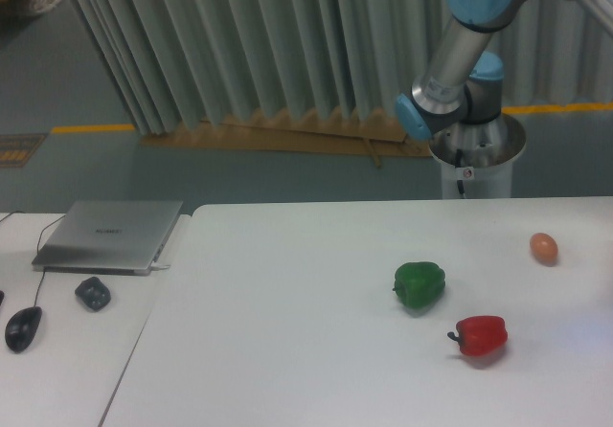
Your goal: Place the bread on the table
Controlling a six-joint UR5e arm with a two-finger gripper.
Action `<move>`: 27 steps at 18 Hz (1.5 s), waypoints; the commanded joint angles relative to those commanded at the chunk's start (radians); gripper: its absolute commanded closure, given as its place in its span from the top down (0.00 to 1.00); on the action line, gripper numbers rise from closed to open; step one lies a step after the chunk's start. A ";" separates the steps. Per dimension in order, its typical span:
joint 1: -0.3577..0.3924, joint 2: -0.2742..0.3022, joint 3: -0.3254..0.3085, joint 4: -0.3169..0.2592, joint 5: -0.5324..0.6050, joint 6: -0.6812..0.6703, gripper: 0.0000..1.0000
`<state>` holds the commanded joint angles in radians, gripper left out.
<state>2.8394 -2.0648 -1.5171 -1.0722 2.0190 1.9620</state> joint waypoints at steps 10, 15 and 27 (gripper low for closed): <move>0.066 0.089 0.052 -0.112 -0.422 -0.099 0.46; 0.029 0.146 0.063 -0.146 -0.669 -0.378 0.46; -0.293 0.094 0.054 0.015 -0.508 -0.857 0.48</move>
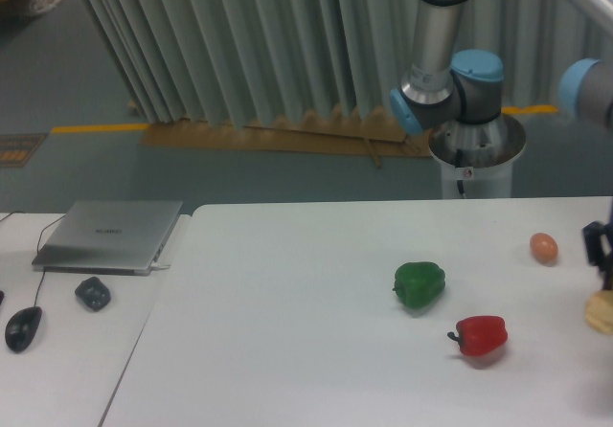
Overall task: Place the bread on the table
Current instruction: 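Lower the gripper holding the yellow bread loaf beside the red pepper, then open the gripper to release the bread and lift away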
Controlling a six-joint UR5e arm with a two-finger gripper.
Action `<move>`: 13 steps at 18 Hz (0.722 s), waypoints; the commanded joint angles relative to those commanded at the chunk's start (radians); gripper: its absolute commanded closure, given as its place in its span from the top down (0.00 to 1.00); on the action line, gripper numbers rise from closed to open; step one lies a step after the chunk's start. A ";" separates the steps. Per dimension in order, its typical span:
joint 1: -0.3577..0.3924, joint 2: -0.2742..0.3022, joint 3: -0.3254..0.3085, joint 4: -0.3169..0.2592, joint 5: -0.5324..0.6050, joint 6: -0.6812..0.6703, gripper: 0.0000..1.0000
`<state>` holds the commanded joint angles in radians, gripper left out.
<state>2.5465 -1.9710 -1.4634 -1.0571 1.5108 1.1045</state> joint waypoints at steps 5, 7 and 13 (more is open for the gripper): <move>-0.057 -0.080 0.002 0.084 0.115 -0.054 0.49; -0.058 -0.088 0.002 0.086 0.124 -0.049 0.50; -0.057 -0.080 -0.003 0.085 0.127 -0.011 0.95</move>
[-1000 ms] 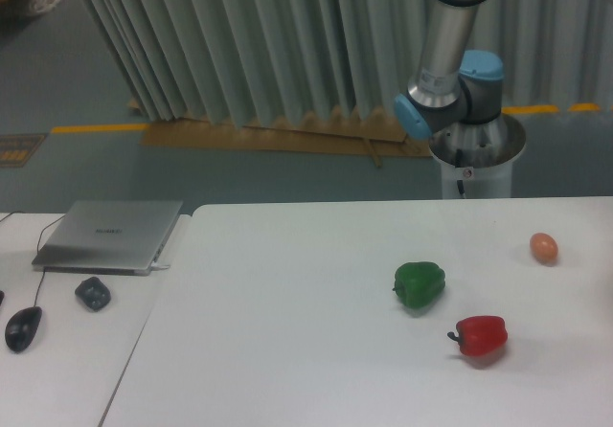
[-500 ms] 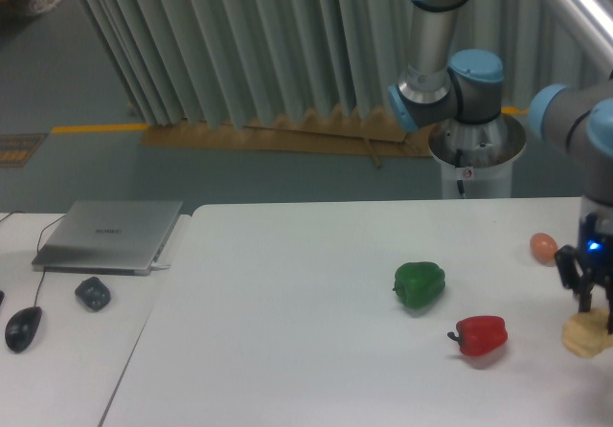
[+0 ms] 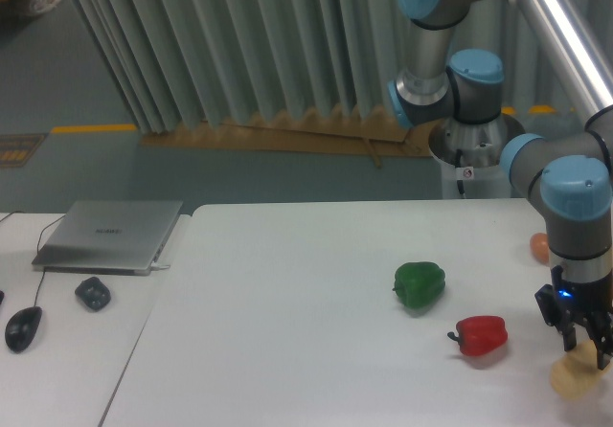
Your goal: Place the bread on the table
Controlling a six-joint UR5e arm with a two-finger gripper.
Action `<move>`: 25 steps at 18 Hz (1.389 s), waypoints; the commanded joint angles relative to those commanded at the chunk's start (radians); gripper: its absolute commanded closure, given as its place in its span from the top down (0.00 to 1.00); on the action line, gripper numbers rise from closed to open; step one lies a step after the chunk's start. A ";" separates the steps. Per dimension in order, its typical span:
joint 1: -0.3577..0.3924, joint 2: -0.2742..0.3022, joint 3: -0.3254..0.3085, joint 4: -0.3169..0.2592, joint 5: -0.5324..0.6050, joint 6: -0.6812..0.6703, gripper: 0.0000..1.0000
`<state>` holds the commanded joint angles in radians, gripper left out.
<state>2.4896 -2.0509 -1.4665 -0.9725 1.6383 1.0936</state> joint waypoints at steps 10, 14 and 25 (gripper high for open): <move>0.107 0.080 0.029 -0.137 -0.011 0.428 1.00; 0.172 0.066 0.103 -0.252 0.030 0.884 1.00; 0.203 0.035 0.132 -0.321 0.014 0.956 1.00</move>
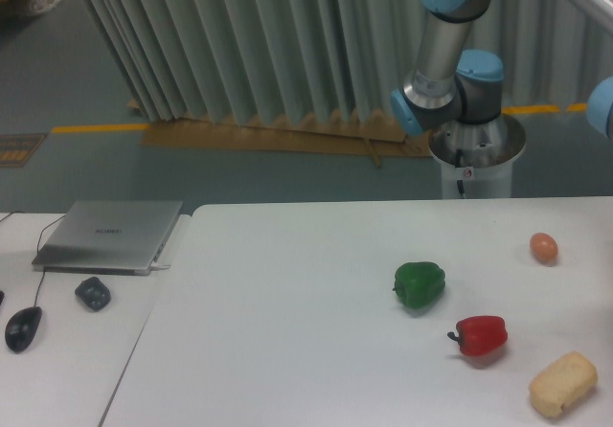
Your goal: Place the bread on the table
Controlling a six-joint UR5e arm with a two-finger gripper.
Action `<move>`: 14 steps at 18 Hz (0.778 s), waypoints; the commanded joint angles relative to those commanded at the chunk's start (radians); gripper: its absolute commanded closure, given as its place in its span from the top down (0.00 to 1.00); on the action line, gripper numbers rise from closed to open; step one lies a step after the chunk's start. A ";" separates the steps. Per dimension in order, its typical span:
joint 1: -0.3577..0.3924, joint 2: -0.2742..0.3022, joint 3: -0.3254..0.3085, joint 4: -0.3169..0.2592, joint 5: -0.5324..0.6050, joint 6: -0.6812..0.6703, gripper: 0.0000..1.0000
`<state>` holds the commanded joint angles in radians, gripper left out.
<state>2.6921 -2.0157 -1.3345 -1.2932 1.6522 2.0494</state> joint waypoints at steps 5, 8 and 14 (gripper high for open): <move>0.000 0.006 -0.002 -0.006 -0.025 -0.002 1.00; 0.003 0.008 -0.002 -0.008 -0.031 -0.003 1.00; 0.003 0.009 -0.002 -0.014 -0.048 -0.009 1.00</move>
<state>2.6952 -2.0064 -1.3361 -1.3070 1.6045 2.0402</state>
